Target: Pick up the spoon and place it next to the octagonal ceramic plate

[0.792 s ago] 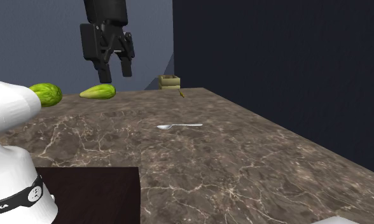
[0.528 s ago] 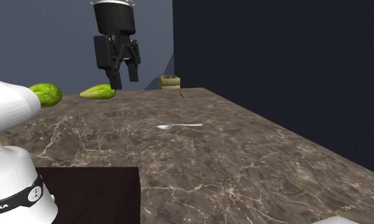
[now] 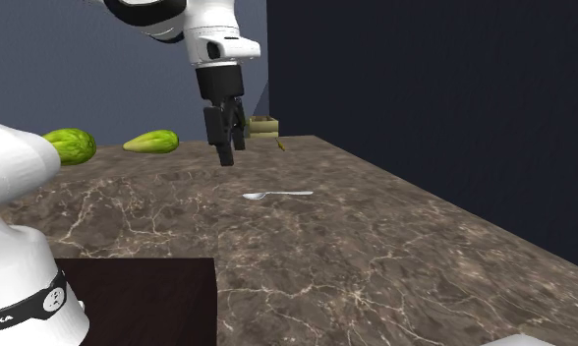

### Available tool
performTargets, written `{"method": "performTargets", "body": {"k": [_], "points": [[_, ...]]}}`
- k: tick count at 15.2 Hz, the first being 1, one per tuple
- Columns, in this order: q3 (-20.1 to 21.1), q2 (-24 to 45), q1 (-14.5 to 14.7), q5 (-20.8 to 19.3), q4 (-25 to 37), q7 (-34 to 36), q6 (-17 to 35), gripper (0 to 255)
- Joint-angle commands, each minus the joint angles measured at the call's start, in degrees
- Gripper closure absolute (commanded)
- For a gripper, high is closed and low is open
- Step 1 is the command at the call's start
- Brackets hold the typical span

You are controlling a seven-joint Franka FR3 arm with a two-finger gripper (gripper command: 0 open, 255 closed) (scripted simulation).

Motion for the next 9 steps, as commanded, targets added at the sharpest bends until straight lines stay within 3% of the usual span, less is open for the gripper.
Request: {"method": "performTargets", "body": {"k": [1,9], "points": [[2.07,2.21,0.95,1.10,-0.27,1.36,3.85,0],[10.28,16.02,2.23,1.60,1.72,6.71,20.36,0]]}}
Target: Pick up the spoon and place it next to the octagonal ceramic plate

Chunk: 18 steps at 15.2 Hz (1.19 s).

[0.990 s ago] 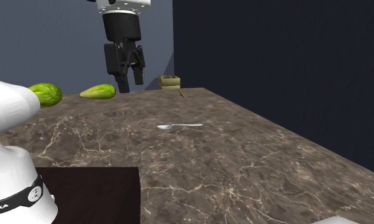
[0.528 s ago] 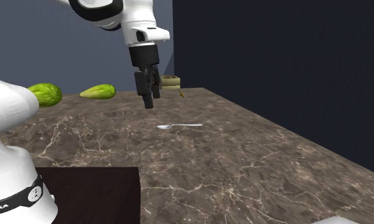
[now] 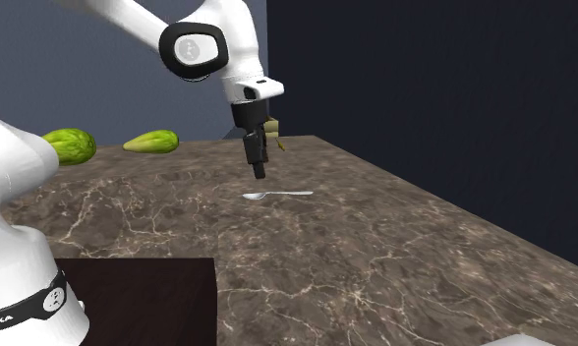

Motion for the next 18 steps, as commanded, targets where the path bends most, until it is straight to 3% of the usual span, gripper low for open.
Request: {"method": "performTargets", "body": {"k": [1,4,7,15,18], "points": [[2.03,3.57,0.02,-0.61,0.59,1.56,4.22,0],[5.33,9.80,-0.57,-3.32,2.84,5.01,9.73,0],[8.51,16.46,-1.52,-8.45,5.76,9.94,14.61,0],[9.30,23.54,-2.47,-15.46,6.00,15.03,20.58,0],[9.24,23.54,-2.41,-15.46,6.00,15.03,20.58,0]]}}
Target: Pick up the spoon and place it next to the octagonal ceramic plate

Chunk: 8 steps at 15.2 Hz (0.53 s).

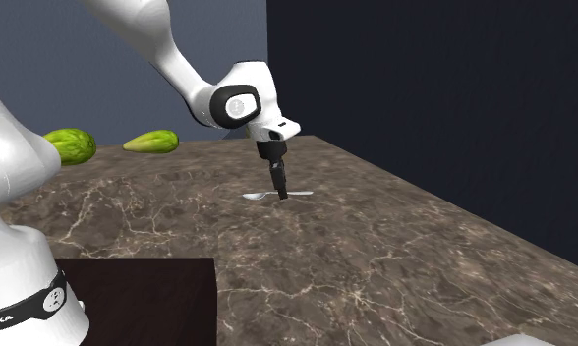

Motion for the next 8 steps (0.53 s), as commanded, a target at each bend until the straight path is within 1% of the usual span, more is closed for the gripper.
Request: {"method": "performTargets", "body": {"k": [1,5,6,8], "points": [[-0.01,0.16,-0.01,-0.18,0.06,0.11,0.09,0],[-0.01,0.14,-0.01,-0.16,0.06,0.10,0.08,0],[-0.01,0.14,-0.01,-0.16,0.06,0.10,0.08,255],[-0.01,0.14,-0.01,-0.16,0.06,0.10,0.08,255]]}}
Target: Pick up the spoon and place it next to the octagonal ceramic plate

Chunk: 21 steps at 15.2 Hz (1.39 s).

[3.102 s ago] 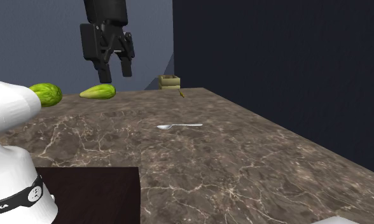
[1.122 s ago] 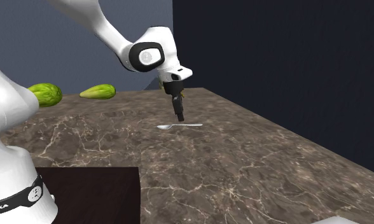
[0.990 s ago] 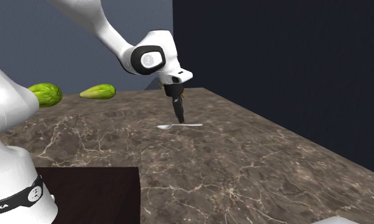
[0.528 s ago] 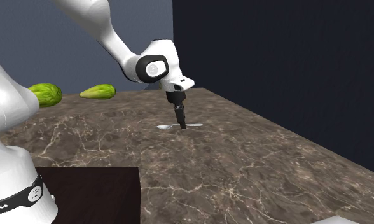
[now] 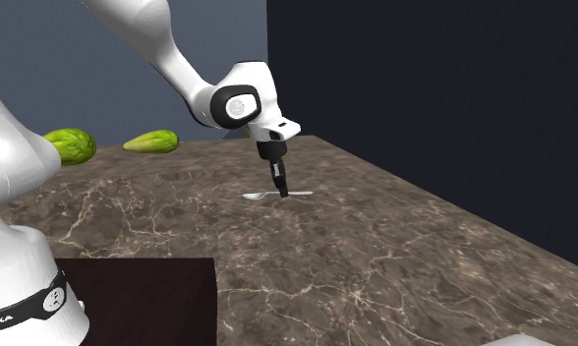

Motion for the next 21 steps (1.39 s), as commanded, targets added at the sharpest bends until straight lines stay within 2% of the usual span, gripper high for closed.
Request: {"method": "performTargets", "body": {"k": [1,7,14,21], "points": [[0.00,0.00,0.00,0.00,0.00,0.00,0.00,255],[0.00,0.00,0.00,0.00,0.00,0.00,0.00,255],[-0.21,-4.52,0.35,4.68,1.77,-3.44,-5.62,255],[-0.96,-8.26,0.81,7.52,4.19,-5.55,-11.35,255]]}}
